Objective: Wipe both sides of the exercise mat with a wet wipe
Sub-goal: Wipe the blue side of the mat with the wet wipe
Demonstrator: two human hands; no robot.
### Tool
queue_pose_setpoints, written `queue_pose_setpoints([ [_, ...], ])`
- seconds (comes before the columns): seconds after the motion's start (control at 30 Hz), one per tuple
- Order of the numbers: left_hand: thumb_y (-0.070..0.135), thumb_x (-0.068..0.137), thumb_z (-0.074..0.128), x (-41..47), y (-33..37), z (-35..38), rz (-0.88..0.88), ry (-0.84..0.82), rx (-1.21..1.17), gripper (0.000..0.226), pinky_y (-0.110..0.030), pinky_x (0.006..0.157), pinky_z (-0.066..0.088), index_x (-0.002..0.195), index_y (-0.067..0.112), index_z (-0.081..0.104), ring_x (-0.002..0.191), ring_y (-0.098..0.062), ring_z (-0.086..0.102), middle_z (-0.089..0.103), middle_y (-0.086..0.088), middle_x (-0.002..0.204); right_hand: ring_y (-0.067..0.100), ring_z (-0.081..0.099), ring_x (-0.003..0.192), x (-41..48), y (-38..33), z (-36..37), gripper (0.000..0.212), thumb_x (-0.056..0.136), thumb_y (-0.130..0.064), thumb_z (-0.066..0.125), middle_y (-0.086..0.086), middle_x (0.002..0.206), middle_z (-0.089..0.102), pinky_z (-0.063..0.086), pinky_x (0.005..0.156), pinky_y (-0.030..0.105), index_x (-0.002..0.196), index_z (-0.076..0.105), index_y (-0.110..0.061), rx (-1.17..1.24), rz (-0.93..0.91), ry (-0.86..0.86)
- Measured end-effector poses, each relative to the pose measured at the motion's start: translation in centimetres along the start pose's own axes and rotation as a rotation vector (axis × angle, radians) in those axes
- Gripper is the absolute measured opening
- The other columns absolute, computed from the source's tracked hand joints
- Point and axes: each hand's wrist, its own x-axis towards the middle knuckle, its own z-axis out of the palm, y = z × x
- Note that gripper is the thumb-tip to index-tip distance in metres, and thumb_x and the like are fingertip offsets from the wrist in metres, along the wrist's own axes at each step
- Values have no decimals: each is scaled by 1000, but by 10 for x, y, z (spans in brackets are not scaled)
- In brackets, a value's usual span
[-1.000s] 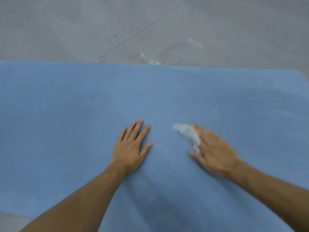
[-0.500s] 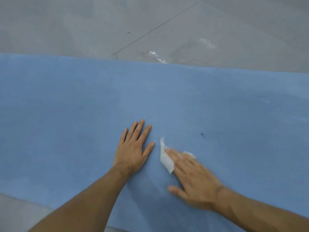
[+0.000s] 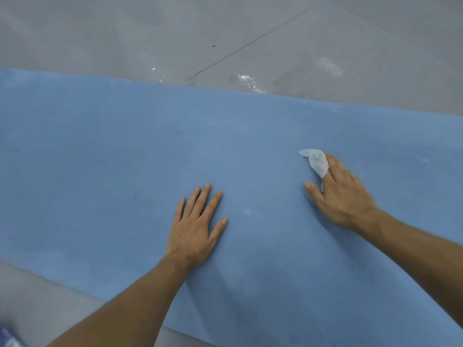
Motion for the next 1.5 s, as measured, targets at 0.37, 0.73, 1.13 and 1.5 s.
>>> queue_pose_setpoints([
  [0.37, 57, 106, 20, -8, -10, 9, -51, 50, -5, 62, -45, 128, 7, 164, 37, 17, 159, -9, -3, 4, 10, 173, 15, 15, 159, -86, -116, 48, 80, 106, -63, 34, 4, 173, 16, 11, 127, 32, 164, 23, -10, -121, -807, -96],
  [0.73, 56, 107, 23, -8, -8, 8, -63, 32, 32, 62, -43, 128, 2, 165, 37, 13, 159, -10, -7, 0, 10, 174, 17, 12, 159, 90, -39, -10, 68, 100, -60, 29, -4, 170, 18, 22, 126, 48, 163, 9, -44, 53, -180, -40],
  [1.13, 47, 108, 15, -7, -10, 10, -60, 9, 46, 58, -47, 128, 7, 165, 36, 13, 159, -12, -4, 1, 9, 174, 21, 17, 159, -85, -114, 52, 81, 105, -63, 31, 8, 172, 19, 14, 127, 37, 162, 28, -6, -111, -989, -148],
  [1.5, 54, 103, 9, -5, 2, 2, -131, -24, -34, 63, -40, 129, -7, 164, 41, 10, 157, -6, -15, -5, 14, 172, 12, 18, 158, -25, -35, 7, 65, 105, -47, 29, -11, 171, 18, 17, 127, 37, 166, 12, -31, -57, -396, -26],
])
